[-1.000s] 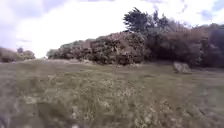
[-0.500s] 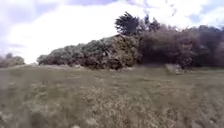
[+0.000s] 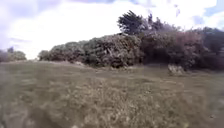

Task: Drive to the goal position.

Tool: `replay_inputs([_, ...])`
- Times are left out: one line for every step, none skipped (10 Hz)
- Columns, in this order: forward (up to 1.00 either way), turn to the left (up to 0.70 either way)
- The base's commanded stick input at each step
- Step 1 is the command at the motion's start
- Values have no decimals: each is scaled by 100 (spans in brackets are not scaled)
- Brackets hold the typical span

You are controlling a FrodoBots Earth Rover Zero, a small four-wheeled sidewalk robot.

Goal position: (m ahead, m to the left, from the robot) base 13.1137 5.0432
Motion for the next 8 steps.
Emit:
replay_inputs([100, -3])
replay_inputs([100, -8])
replay_inputs([100, -17])
replay_inputs([100, -36])
replay_inputs([100, -40])
replay_inputs([100, -40])
replay_inputs([100, -40])
replay_inputs([100, -40])
